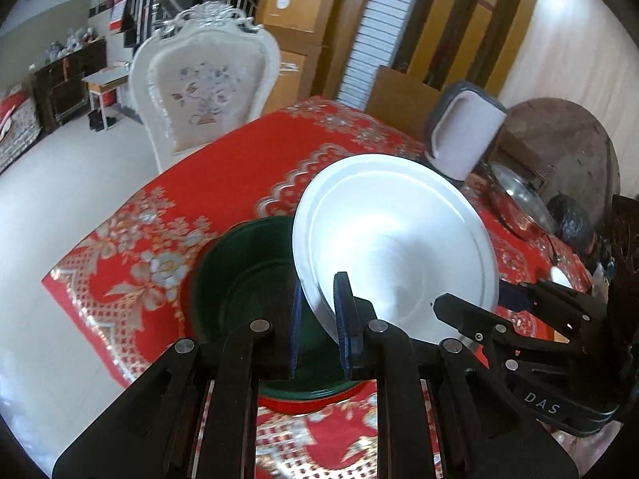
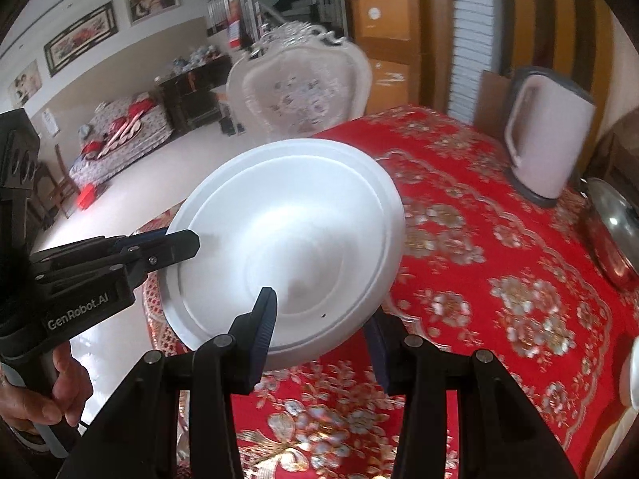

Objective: Organize plates and bowls
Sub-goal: 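Lift and carry the white plate with both grippers over the green bowl, then lower the white plate into the green bowl and open both grippers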

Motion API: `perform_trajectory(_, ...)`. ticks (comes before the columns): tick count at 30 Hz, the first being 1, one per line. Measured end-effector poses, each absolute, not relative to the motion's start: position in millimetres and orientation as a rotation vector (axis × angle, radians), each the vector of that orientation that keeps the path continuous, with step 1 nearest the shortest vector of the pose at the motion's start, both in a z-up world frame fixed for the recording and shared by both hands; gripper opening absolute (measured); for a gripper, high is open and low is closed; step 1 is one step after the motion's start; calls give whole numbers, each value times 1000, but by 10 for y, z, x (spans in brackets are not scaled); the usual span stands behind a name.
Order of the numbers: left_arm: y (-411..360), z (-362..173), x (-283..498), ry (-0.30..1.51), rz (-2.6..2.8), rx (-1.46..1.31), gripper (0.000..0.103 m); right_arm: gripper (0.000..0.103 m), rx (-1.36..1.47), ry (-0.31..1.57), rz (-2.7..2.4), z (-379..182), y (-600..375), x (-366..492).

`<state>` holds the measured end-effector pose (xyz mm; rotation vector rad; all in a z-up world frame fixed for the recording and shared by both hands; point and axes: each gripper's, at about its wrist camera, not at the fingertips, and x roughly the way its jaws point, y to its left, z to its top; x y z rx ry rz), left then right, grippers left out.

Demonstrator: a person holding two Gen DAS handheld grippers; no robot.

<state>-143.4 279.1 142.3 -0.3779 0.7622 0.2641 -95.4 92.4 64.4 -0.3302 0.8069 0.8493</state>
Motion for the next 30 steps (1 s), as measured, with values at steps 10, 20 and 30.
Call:
perform_trajectory(10, 3060, 1177, -1618, 798, 310, -434, 15, 49, -427, 851, 895, 464, 1340, -1085)
perform_trajectory(20, 3163, 913, -1574, 853, 312, -463, 15, 50, -456, 912, 897, 287, 1451, -1068)
perform_trajectory(30, 3198, 834, -1521, 866, 327, -468, 15, 53, -408, 936, 916, 296, 1446, -1046)
